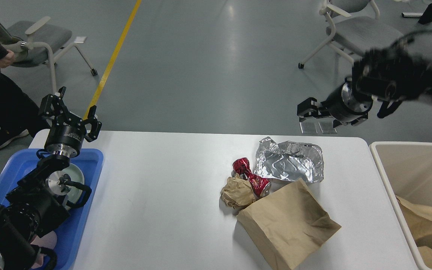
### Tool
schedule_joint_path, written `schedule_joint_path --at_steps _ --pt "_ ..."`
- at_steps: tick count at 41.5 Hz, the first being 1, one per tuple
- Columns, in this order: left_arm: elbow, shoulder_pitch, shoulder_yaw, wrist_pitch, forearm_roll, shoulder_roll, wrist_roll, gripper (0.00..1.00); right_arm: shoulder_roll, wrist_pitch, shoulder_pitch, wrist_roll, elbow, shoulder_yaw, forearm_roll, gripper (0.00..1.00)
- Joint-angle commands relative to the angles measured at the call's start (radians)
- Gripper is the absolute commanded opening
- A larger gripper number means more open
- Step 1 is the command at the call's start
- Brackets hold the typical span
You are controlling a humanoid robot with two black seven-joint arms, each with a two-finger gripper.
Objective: Tidy desktop
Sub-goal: 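Move the right gripper to the crumpled foil and grasp it, then lift the foil with the right gripper and drop it in the bin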
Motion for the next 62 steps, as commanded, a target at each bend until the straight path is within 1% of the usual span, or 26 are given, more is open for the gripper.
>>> schedule_joint_path --at_steps 1,4,8,13,20,25,28,29,30,33,36,40,48,54,62 --pt "0.000 0.000 -0.001 -0.001 0.000 0.000 0.000 0.97 0.003 -0.153 -0.221 0.000 -0.126 0.006 0.001 1.00" --pt "0.000 0.000 0.001 0.001 0.000 0.000 0.000 0.97 0.017 -0.209 -0.305 0.000 -0.176 0.024 0.001 1.00" --pt "0.000 0.000 -0.001 -0.001 0.000 0.000 0.000 0.97 0.039 -0.248 -0.382 0.000 -0.226 0.043 0.001 1.00" --pt "0.000 0.000 -0.001 0.001 0.000 0.000 0.000 0.97 0.066 -0.256 -0.460 0.000 -0.299 0.070 0.001 1.00" --pt "0.000 0.000 -0.001 -0.001 0.000 0.000 0.000 0.97 0.079 -0.262 -0.497 0.000 -0.306 0.110 0.001 1.00" --pt "0.000 0.000 -0.001 0.001 0.000 0.000 0.000 0.97 0.089 -0.291 -0.535 -0.001 -0.339 0.145 0.001 1.00" --pt "0.000 0.000 -0.001 0.001 0.000 0.000 0.000 0.97 0.091 -0.297 -0.546 -0.001 -0.350 0.152 0.002 0.96" --pt "0.000 0.000 -0.001 -0.001 0.000 0.000 0.000 0.97 0.092 -0.297 -0.548 -0.001 -0.350 0.152 0.002 0.93" --pt "0.000 0.000 -0.001 0.001 0.000 0.000 0.000 0.97 0.092 -0.297 -0.548 -0.003 -0.350 0.152 0.002 0.87" --pt "0.000 0.000 -0.001 0.001 0.000 0.000 0.000 0.97 0.094 -0.294 -0.551 -0.005 -0.347 0.152 -0.001 0.57" --pt "0.000 0.000 -0.001 0.001 0.000 0.000 0.000 0.97 0.092 -0.291 -0.562 -0.021 -0.345 0.152 -0.001 0.29" --pt "0.000 0.000 -0.001 -0.001 0.000 0.000 0.000 0.97 0.091 -0.291 -0.572 -0.043 -0.345 0.155 0.001 0.00" --pt "0.000 0.000 -0.001 -0.001 0.000 0.000 0.000 0.97 0.082 -0.292 -0.568 -0.051 -0.344 0.159 0.002 0.00" --pt "0.000 0.000 -0.001 -0.001 0.000 0.000 0.000 0.97 0.076 -0.294 -0.552 -0.052 -0.341 0.224 0.002 0.00" --pt "0.000 0.000 -0.001 0.001 0.000 0.000 0.000 0.97 0.014 -0.292 -0.505 -0.051 -0.324 0.285 0.008 0.00"
